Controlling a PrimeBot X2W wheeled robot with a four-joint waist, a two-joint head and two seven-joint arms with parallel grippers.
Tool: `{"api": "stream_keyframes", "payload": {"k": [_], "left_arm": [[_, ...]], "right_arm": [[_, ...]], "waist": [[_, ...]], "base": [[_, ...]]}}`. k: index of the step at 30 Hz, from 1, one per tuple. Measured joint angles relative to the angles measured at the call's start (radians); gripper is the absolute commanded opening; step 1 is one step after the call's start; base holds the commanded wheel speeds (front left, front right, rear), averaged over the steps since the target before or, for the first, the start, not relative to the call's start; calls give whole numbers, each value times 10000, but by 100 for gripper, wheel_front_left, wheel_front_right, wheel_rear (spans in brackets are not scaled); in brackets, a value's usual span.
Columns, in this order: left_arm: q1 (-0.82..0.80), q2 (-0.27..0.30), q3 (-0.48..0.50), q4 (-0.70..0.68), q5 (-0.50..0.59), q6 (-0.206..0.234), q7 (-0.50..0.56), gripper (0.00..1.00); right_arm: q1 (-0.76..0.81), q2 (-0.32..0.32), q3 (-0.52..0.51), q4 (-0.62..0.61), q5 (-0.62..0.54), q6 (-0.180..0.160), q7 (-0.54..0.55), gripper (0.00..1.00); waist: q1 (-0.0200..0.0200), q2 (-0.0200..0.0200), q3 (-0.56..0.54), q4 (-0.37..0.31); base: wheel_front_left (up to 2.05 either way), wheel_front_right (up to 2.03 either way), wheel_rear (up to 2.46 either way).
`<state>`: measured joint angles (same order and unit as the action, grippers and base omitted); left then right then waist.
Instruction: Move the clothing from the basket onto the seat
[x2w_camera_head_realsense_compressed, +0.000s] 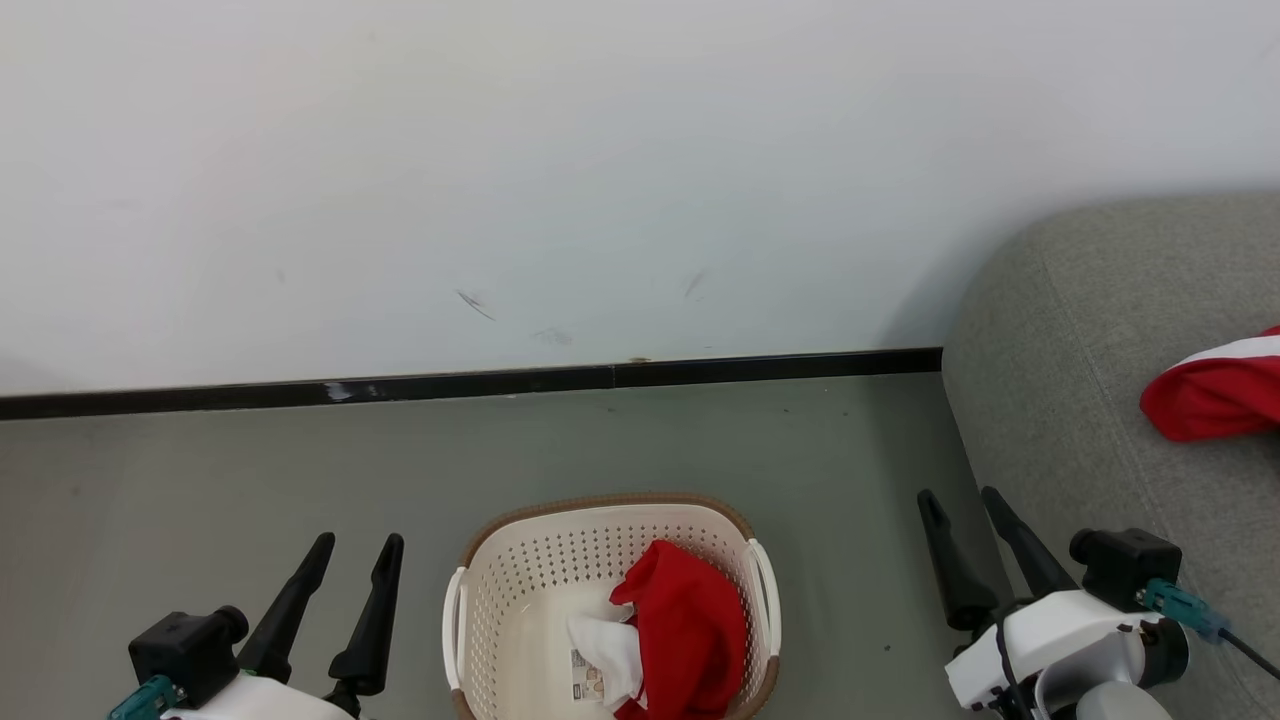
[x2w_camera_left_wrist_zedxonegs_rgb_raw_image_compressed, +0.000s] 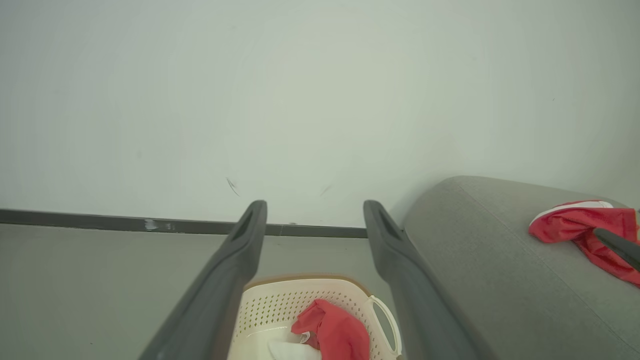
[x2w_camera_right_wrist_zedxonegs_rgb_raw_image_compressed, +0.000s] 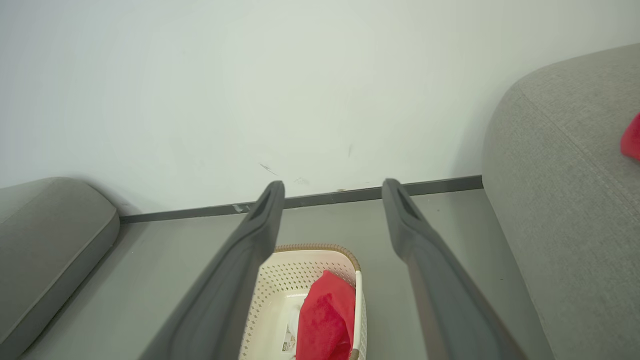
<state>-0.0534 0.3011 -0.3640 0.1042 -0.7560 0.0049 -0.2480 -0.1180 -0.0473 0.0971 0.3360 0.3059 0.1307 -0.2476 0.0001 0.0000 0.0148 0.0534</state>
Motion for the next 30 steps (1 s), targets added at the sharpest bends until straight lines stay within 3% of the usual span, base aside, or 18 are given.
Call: {"api": "stream_keyframes", "payload": {"k": [16, 30], "left_arm": [[31, -40, 259, 151, 4, -6, -2, 100], [19, -31, -73, 203, 98, -316, 17, 100]], "right_arm": [[336, 23, -176, -633, -368, 0, 0, 100], [829, 38, -485, -1007, -378, 0, 0, 100]], "waist": [[0, 0, 152, -214], [0, 0, 637, -402]], "base": [[0, 0, 0], [0, 0, 0]]}}
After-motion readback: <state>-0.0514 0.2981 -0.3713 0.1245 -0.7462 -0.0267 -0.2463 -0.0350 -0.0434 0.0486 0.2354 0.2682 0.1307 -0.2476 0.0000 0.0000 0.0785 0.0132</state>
